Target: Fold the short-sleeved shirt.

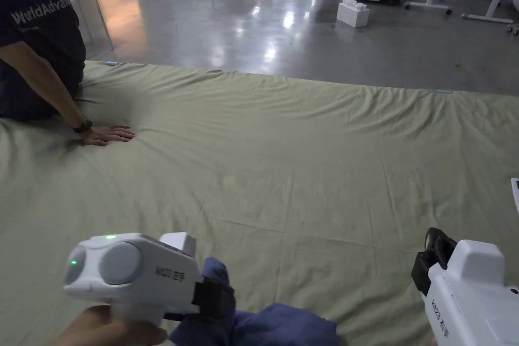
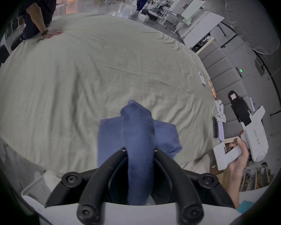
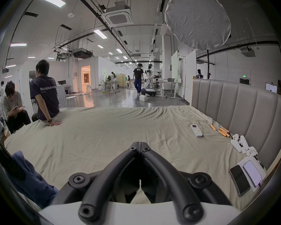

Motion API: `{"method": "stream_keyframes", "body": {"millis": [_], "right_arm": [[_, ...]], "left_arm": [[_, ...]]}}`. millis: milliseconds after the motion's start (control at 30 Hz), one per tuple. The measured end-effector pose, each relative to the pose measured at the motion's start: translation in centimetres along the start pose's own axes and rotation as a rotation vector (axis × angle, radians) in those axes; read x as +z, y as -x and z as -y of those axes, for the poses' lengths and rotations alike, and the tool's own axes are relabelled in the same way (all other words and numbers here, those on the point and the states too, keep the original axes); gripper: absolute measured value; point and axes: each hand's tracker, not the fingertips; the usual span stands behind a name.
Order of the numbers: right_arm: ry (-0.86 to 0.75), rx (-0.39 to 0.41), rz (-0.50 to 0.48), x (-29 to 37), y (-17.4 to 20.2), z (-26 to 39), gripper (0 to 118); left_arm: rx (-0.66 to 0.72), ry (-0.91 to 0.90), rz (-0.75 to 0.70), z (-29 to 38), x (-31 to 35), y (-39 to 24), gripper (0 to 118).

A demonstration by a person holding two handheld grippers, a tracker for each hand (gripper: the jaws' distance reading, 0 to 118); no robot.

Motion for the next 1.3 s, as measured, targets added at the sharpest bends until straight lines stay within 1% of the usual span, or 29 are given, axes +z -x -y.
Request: {"method": "stream_keyframes", "body": {"millis": [300,400,500,533,600,667,700,833,900,967,1033,1067,1100,1167,1300], "right_arm": [[0.011,-0.003,0.012,0.4,-0.6,0.4,0],[0.014,-0.003,0.021,0.5,-1.0,0.5,0],[0.016,-0.003,0.03,0.7,-1.4,0.6,0],[0.016,-0.003,0.032,0.7,-1.6,0.6,0],[0.015,-0.001,0.037,0.8,-1.7,0.5,0],[0.015,0.0,0.04,0.9,-1.9,0.5,0],[0.015,-0.001,0.041,0.9,-1.9,0.5,0],[0.014,-0.003,0.042,1.0,-2.0,0.5,0],[0.014,-0.003,0.041,1.0,-2.0,0.5,0],[0.015,-0.001,0.04,1.0,-2.0,0.5,0],[0.018,0.001,0.039,1.0,-2.0,0.5,0],[0.018,0.0,0.037,1.0,-2.0,0.5,0],[0.019,0.0,0.037,0.9,-1.9,0.5,0],[0.019,0.0,0.037,0.9,-1.9,0.6,0],[0.023,0.007,0.038,0.9,-2.0,0.7,0]], "left_arm": [[0.033,0.103,0.051,1.0,-9.0,-6.0,16],[0.047,0.127,0.021,1.6,-12.1,-6.7,16],[0.062,0.127,-0.005,1.7,-13.5,-6.8,17],[0.064,0.124,-0.005,2.0,-13.5,-7.0,21],[0.078,0.108,0.035,1.9,-12.9,-6.8,42],[0.097,0.093,0.107,1.9,-11.8,-6.7,63],[0.097,0.084,0.113,1.8,-11.2,-6.7,65],[0.066,0.011,0.12,1.7,-8.4,-6.1,64],[0.065,-0.016,0.113,1.7,-7.5,-5.8,62],[0.056,-0.037,0.097,1.8,-7.5,-5.7,56],[0.035,-0.019,0.077,2.1,-8.3,-5.8,50],[0.024,0.001,0.072,2.5,-9.0,-6.2,30],[0.022,0.026,0.076,2.7,-9.7,-6.3,18],[0.014,0.071,0.099,3.5,-11.3,-6.9,17],[0.014,0.082,0.11,4.6,-13.5,-8.0,16]]}}
